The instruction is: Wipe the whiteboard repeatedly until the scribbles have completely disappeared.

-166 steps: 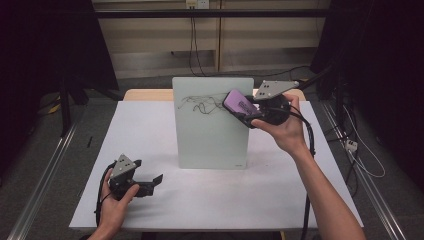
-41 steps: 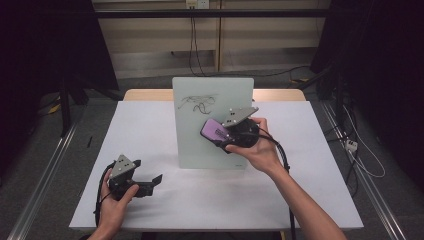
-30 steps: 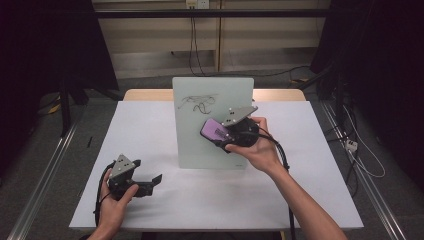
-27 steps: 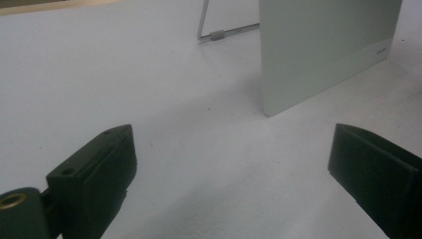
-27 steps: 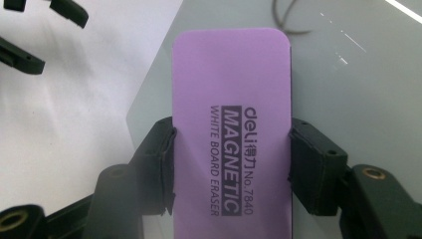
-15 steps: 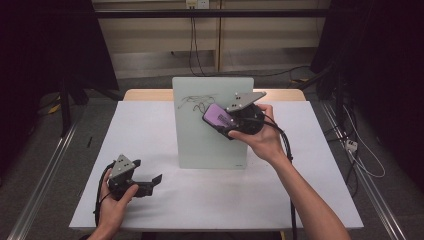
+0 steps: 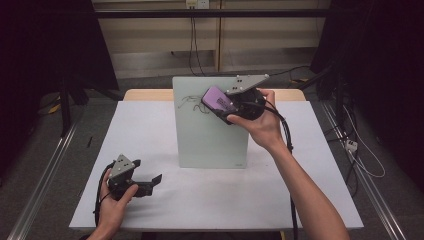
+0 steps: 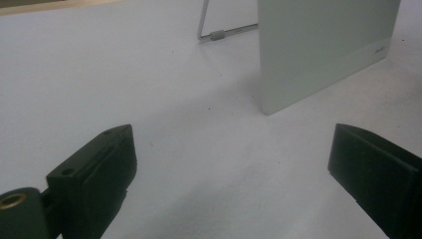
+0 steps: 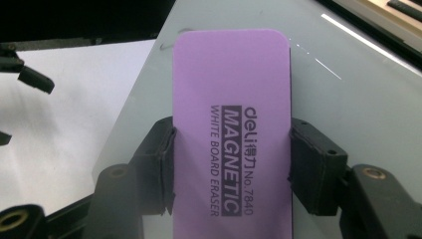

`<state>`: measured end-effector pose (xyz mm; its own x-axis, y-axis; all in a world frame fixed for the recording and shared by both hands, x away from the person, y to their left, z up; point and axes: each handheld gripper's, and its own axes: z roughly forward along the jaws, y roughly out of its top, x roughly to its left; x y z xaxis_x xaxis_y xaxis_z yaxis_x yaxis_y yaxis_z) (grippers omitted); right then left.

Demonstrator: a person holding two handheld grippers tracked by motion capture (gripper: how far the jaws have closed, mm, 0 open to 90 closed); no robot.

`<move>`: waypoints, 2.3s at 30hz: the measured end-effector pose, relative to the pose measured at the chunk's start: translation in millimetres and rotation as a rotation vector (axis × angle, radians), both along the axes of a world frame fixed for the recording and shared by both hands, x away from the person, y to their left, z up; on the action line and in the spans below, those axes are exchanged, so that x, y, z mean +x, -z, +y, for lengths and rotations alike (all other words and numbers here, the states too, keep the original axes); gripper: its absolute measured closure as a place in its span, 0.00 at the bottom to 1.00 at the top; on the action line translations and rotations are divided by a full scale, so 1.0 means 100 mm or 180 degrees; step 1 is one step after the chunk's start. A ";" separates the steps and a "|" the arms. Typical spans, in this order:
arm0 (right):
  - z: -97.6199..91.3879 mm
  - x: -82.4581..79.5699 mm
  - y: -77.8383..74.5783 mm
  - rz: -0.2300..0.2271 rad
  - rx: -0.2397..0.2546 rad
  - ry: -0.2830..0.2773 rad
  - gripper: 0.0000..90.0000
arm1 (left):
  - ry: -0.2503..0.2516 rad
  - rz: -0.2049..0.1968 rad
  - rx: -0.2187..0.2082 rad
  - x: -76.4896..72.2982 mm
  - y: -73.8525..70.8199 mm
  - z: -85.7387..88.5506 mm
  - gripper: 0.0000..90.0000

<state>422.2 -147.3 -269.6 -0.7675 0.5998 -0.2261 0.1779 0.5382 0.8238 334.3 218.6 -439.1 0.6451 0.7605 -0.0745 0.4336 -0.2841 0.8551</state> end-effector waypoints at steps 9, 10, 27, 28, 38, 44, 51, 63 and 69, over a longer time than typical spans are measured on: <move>0.04 -0.02 0.05 -0.0017 -0.0101 -0.0019 0.47 | 0.0002 -0.0002 0.0006 0.00 0.00 0.00 0.06; 0.05 -0.03 0.08 -0.0005 -0.0108 -0.0026 0.47 | 0.0006 -0.0001 0.0009 0.00 0.00 0.00 0.06; 0.24 -0.12 0.48 0.0237 -0.0248 -0.0261 0.47 | 0.0009 -0.0006 0.0019 0.00 0.00 -0.01 0.06; 0.25 -0.12 0.50 0.0249 -0.0257 -0.0279 0.47 | 0.0008 -0.0010 0.0018 0.00 0.00 0.00 0.06; 0.35 -0.16 0.65 0.0340 -0.0346 -0.0365 0.47 | 0.0004 -0.0007 0.0011 0.00 0.00 0.00 0.06; 0.33 -0.12 0.54 0.0291 -0.0271 -0.0321 0.47 | 0.0010 -0.0006 0.0021 0.00 0.00 0.00 0.06; 0.31 -0.05 0.29 0.0175 -0.0206 -0.0187 0.47 | 0.0000 -0.0006 -0.0006 0.00 0.00 0.00 0.06; 0.32 0.03 -0.03 -0.0061 -0.0153 -0.0025 0.47 | -0.0002 -0.0014 -0.0013 0.00 0.00 0.00 0.06; 0.41 0.01 0.01 -0.0131 -0.0316 -0.0019 0.47 | 0.0006 -0.0003 0.0013 0.00 0.00 0.00 0.06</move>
